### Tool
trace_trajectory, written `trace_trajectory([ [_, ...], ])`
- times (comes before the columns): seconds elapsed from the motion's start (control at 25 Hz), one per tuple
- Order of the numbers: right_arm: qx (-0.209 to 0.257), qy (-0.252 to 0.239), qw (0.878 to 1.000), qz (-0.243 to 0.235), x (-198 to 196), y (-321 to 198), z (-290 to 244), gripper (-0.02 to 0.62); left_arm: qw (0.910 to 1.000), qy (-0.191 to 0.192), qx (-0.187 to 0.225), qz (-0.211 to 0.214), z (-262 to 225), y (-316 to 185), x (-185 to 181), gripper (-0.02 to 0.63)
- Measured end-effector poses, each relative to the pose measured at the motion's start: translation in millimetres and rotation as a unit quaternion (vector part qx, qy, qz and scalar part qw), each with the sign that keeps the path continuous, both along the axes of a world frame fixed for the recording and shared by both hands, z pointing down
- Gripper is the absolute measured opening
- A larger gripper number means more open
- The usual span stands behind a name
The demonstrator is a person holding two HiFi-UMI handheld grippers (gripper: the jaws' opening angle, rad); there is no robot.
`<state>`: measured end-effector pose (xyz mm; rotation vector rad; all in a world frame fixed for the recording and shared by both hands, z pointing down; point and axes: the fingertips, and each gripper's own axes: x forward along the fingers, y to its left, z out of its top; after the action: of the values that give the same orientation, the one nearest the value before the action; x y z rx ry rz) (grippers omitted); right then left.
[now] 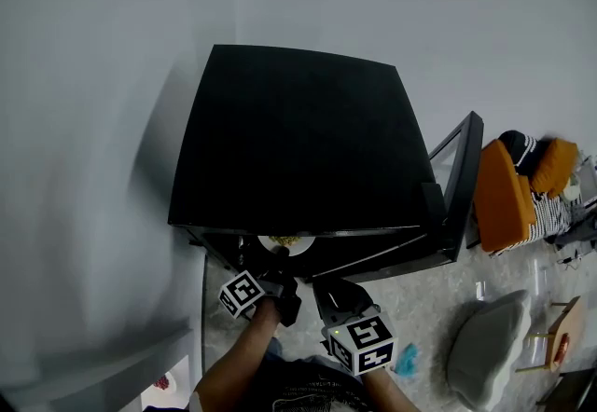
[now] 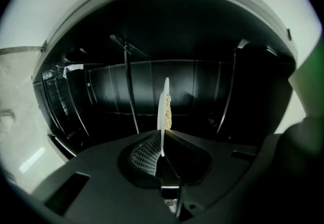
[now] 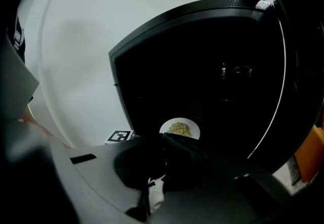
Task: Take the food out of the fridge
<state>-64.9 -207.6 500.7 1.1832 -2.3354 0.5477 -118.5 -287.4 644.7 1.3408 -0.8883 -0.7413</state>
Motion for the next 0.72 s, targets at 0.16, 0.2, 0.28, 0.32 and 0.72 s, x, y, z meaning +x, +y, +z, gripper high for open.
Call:
trace_trajectory([
  [0.16, 0.009, -0.009, 1.000, -0.010, 6, 8, -3, 0.021, 0.9999, -0.002, 0.010, -0.012, -13, 14, 3, 0.021],
  [0.2, 0.011, -0.011, 1.000, -0.012, 8, 10, -4, 0.021, 0.9998, -0.002, 0.014, -0.015, -17, 18, 5, 0.021],
  [0.28, 0.013, -0.016, 1.000, -0.015, 13, 14, -6, 0.021, 0.9994, 0.004, 0.026, -0.020, -28, 25, 8, 0.021],
  [0.32, 0.014, -0.019, 1.000, -0.017, 14, 17, -7, 0.021, 0.9989, 0.012, 0.037, -0.024, -35, 28, 10, 0.021],
  [0.72, 0.028, -0.045, 0.998, -0.041, 30, 50, -18, 0.021, 0.9927, 0.046, 0.092, -0.063, -97, 72, 21, 0.021],
])
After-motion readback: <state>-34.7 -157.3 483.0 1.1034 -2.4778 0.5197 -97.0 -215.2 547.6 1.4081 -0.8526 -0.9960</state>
